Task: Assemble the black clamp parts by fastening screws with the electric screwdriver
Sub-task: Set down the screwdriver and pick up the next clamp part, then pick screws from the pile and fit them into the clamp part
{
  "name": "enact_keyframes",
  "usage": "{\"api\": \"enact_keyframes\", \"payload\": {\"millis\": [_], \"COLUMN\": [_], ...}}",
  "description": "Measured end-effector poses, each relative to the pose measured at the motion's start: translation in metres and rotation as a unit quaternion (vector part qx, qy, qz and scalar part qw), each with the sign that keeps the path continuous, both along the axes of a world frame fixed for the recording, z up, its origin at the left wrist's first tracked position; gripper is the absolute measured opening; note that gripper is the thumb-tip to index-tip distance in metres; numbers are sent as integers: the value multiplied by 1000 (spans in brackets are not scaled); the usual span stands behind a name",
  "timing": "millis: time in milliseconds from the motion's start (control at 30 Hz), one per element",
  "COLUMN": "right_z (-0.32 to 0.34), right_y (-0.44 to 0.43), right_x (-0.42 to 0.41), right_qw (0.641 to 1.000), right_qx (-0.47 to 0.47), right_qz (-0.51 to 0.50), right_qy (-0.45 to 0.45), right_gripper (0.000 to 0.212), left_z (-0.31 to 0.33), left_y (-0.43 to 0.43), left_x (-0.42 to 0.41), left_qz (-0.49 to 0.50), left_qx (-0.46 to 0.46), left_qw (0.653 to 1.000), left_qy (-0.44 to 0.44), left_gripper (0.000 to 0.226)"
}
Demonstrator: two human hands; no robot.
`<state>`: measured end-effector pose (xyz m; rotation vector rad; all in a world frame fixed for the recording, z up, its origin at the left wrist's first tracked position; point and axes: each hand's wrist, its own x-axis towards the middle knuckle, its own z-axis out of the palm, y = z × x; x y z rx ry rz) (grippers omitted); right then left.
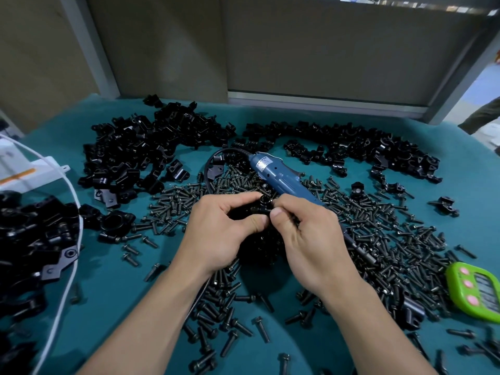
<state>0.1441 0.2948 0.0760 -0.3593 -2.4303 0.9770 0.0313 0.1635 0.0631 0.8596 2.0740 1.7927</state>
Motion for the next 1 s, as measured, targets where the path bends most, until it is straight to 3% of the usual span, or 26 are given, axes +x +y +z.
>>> {"api": "enact_keyframes", "payload": {"millis": [100,267,433,567,700,867,1000], "right_z": [-1,-4,-3,-4,0,1,5], "right_y": [2,4,2,4,0,3,-3], "right_x": [-1,3,-3,5,-1,4,0], "right_qw": [1000,1000,1000,1000,999,999,997], "right_qx": [2,-15,-11,-29,-18,-43,-45], "right_qz": [18,1,-17,-10,-39,-22,-58], "right_qy": [-21,-14,-7,2,8,-2,-6], "right_gripper": [35,14,39,21,39,33,55], "left_z": [0,-6,-6,-5,-3,-2,-1], "left_y": [-2,1,1,2,3,3,3], "left_x": [-1,-2,0,1,5,6,7], "left_qz": [3,16,5,6,5,9,11], "left_qx": [-6,-20,-6,-5,-3,2,3], "left_qw": [1000,998,998,999,998,999,999], "left_qy": [24,50,59,49,60,41,43], "left_gripper": [38,43,46,52,48,41,41]}}
